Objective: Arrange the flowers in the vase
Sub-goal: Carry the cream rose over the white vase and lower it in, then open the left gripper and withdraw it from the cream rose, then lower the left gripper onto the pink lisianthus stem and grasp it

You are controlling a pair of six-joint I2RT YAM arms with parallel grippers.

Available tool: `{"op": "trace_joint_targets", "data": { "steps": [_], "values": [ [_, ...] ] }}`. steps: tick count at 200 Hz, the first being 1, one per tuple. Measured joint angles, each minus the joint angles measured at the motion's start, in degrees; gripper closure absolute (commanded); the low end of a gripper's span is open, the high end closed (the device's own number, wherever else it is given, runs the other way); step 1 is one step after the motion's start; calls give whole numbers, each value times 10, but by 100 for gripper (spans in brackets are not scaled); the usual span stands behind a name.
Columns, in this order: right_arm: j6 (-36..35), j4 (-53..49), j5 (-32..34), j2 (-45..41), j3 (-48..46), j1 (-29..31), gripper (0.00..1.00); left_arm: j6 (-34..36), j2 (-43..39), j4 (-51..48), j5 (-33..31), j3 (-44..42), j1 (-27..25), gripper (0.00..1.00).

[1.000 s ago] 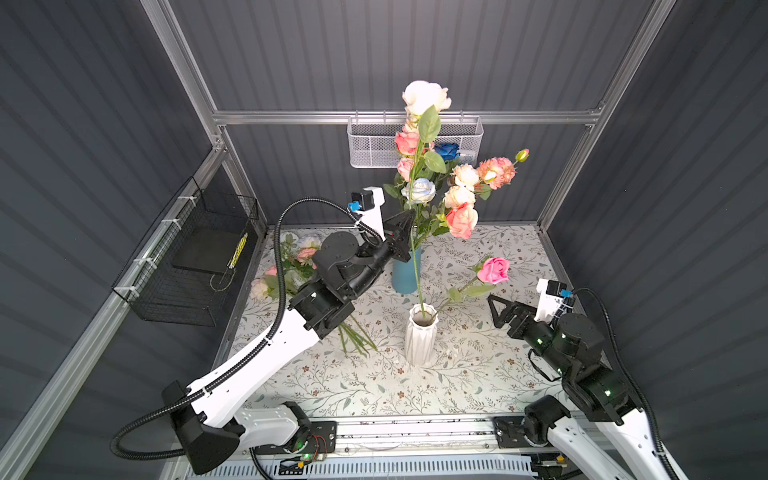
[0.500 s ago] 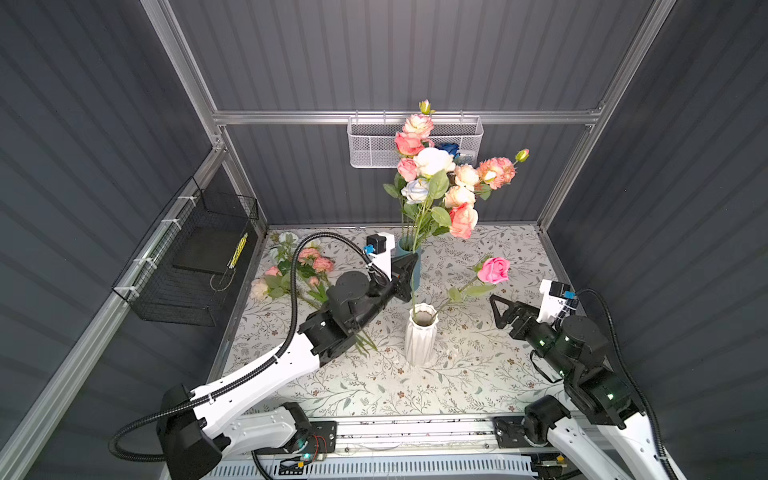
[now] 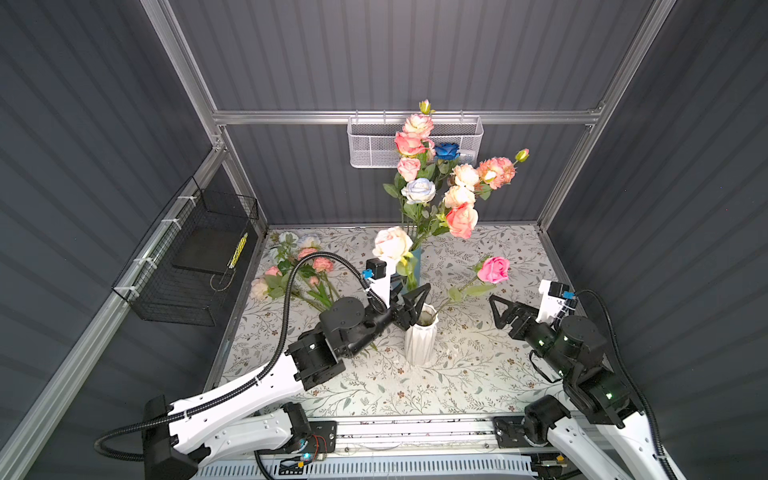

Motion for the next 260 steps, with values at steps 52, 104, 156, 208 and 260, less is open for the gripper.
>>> {"op": "trace_joint_targets", "data": {
  "steps": [52,104,156,208,260],
  "values": [
    [1,0,0,-9,-3,0,1,-8,-95,-61,-71,-36,0,32],
    [5,0,0,-11,-16,0,1,-17,-210,-135,-138,-57,0,27],
    [8,1,0,-11,-21,0,1,-63,-228,-207,-236,-83,0,17],
    [9,0,0,-11,-21,0,1,-132,-186,-316,-360,-94,3,17],
    [9,1,-2,-10,-22,0,1,-182,-96,-348,-196,-102,250,36]
  ]
}}
